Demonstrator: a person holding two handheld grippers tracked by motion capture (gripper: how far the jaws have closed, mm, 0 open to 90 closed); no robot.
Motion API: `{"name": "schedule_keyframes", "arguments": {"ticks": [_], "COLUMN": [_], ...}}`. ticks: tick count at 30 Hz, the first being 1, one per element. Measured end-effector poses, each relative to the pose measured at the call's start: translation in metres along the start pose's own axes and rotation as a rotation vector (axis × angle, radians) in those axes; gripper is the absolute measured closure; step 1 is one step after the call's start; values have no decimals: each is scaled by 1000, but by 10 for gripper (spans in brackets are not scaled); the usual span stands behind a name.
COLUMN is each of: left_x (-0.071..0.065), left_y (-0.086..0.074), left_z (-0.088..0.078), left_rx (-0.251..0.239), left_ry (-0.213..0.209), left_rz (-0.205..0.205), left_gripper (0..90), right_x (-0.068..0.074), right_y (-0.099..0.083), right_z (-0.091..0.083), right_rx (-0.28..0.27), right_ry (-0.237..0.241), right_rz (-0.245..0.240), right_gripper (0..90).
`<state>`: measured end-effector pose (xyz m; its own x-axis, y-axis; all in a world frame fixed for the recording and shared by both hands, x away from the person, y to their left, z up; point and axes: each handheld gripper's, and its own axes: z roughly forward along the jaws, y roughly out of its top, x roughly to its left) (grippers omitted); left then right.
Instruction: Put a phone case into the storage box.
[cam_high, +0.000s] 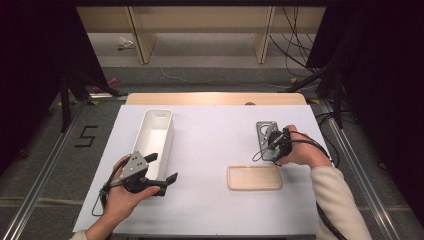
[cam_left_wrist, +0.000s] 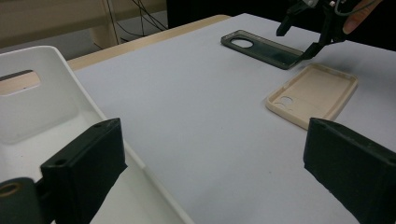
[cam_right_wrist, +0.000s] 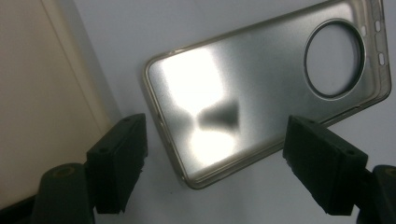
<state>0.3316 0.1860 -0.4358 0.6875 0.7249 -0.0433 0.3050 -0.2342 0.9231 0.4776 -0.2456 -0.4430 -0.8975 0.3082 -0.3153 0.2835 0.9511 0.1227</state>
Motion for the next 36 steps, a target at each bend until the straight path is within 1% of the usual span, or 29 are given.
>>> {"name": "schedule_keyframes", "arguments": {"ticks": [5, 8, 9, 10, 11, 12, 14, 17, 18, 19, 21, 22, 24, 25, 27, 28, 30, 31, 33, 36], "left_x": [0, 0, 0, 0, 0, 0, 0, -1, -1, -1, -1, -1, -1, -1, -1, -2, -2, -2, -2, -2], "left_y": [0, 0, 0, 0, 0, 0, 0, 0, 0, 0, 0, 0, 0, 0, 0, 0, 0, -1, -1, -1], "left_z": [0, 0, 0, 0, 0, 0, 0, 1, 1, 1, 1, 1, 1, 1, 1, 1, 1, 1, 1, 1], "left_rx": [1, 1, 1, 1, 2, 1, 2, 3, 3, 3, 2, 2, 3, 3, 3, 4, 5, 5, 5, 5], "left_ry": [-1, -2, -2, -3, -4, -4, -5, -7, -7, -6, -6, -7, -7, -7, -7, -8, -8, -8, -8, -8], "left_rz": [1, 2, 2, 2, 2, 2, 1, 2, 2, 1, 3, 3, 2, 2, 3, 3, 3, 2, 3, 2], "left_gripper": [53, 53, 53, 53, 53, 53, 53, 53, 53, 53, 53, 53, 53, 53, 53, 53, 53, 53, 53, 53], "right_x": [-1, 0, 0, -1, 0, 0, 1, 2, 2, 2, 3, 2, 3, 3, 3, 3, 3, 3, 3, 2], "right_y": [-1, 0, 1, 1, 2, 3, 4, 5, 6, 6, 7, 7, 8, 9, 9, 10, 10, 11, 12, 12], "right_z": [4, 5, 5, 6, 6, 7, 8, 9, 8, 8, 8, 8, 8, 9, 9, 9, 8, 9, 9, 9], "right_rx": [21, 23, 33, 31, 43, 50, 57, 56, 66, 66, 66, 66, 76, 74, 77, 82, 90, 83, 96, 98], "right_ry": [2, 4, 4, 8, 12, 18, 26, 46, 49, 57, 59, 69, 72, 81, 83, 94, 100, 107, 117, 131], "right_rz": [-13, -18, -26, -32, -35, -47, -56, -75, -81, -101, -102, -120, -125, -129, -131, -145, -143, -152, -153, -162], "right_gripper": [245, 258, 274, 293, 315, 355, 361, 417, 437, 476, 486, 520, 532, 545, 559, 586, 601, 615, 633, 664]}}
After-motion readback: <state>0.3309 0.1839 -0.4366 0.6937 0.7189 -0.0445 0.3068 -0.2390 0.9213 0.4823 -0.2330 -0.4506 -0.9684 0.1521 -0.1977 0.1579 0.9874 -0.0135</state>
